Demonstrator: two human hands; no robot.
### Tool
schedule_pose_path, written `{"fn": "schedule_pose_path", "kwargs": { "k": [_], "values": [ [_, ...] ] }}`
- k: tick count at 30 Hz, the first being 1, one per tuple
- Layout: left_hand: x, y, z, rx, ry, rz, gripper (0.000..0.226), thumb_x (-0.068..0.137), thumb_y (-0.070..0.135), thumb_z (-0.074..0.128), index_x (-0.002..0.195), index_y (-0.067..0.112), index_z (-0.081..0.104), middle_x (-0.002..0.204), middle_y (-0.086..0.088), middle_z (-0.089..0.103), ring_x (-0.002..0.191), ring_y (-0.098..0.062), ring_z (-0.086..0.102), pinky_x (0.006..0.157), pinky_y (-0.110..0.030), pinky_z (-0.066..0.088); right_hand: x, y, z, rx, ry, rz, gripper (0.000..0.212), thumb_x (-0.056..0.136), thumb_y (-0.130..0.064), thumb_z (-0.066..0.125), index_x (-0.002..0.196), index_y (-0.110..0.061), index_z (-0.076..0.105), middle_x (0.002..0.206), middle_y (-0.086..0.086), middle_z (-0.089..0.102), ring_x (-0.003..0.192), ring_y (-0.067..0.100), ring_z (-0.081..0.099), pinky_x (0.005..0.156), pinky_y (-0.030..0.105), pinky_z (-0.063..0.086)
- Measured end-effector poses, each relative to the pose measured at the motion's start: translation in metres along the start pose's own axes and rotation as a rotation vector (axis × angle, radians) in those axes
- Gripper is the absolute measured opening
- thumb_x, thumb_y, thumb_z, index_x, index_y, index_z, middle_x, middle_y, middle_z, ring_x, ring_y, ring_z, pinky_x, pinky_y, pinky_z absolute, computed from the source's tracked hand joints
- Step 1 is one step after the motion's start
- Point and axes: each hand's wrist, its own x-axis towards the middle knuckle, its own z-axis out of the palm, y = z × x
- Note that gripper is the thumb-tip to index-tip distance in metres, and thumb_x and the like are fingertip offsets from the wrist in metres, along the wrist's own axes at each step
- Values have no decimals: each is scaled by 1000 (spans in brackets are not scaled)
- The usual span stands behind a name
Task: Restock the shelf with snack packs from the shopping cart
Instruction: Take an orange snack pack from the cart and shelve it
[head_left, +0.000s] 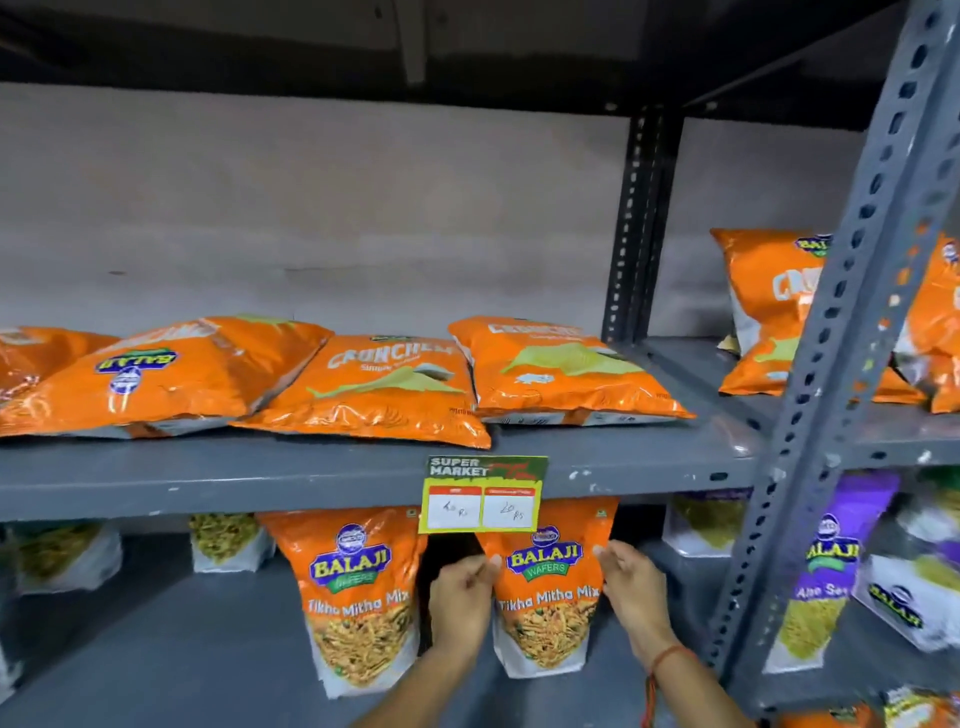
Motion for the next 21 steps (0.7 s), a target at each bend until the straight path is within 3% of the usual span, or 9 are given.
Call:
{"fn": "schedule_pose_path", "kwargs": {
  "k": [2,5,7,9,11,14,17,21],
  "values": [
    [0,-5,5,1,-2,12,37,85,47,59,72,16,73,72,-1,77,70,-19,71,69,-42,57,4,8,0,22,-4,17,50,81,-60,54,80,-11,65,77,8,76,78,25,73,72,45,59],
    [2,-2,7,10,-2,22,35,86,45,58,77,16,74,79,-2,78,69,-13,69,70,-36,58,7,14,3,51,2,54,26,90,-41,56,85,-17,63,85,9,75,84,27,72,76,46,58],
    [0,3,6,3,-9,-3,22,90,33,59,94,18,74,94,-4,79,81,-12,71,81,-37,59,5,12,8,114,41,70,8,90,-34,59,91,-27,59,99,5,73,88,21,70,74,36,58],
    [-4,5,0,-3,13,-45,28,90,25,60,114,12,67,109,-9,75,96,-18,69,90,-39,56,-1,5,15,157,151,44,27,87,-32,63,111,-26,53,115,-2,61,101,18,62,87,38,53],
    [-11,6,-14,-22,54,-61,35,90,23,61,123,10,61,113,-12,72,103,-23,68,93,-43,55,-12,-7,25,176,291,-3,42,86,-32,64,123,-22,46,115,-2,55,105,19,57,90,37,48],
    [-28,12,-55,-115,153,-33,31,89,20,63,118,11,64,108,-9,74,98,-20,69,91,-43,55,-37,-34,54,251,349,-73,26,88,-30,62,111,-24,51,106,4,63,96,21,61,79,29,48],
    [-47,20,-117,-165,295,6,31,83,24,67,111,10,69,94,-13,75,78,-11,67,78,-32,58,-73,-66,103,300,246,-107,6,90,-25,59,95,-20,57,94,7,66,90,31,62,78,43,50],
    [-79,20,-221,-165,467,16,28,80,25,68,104,10,71,94,-12,76,83,-15,66,89,-44,54,-137,-112,188,379,-8,-192,5,90,-11,58,92,-14,62,94,10,66,90,26,59,84,38,46]
  ]
}}
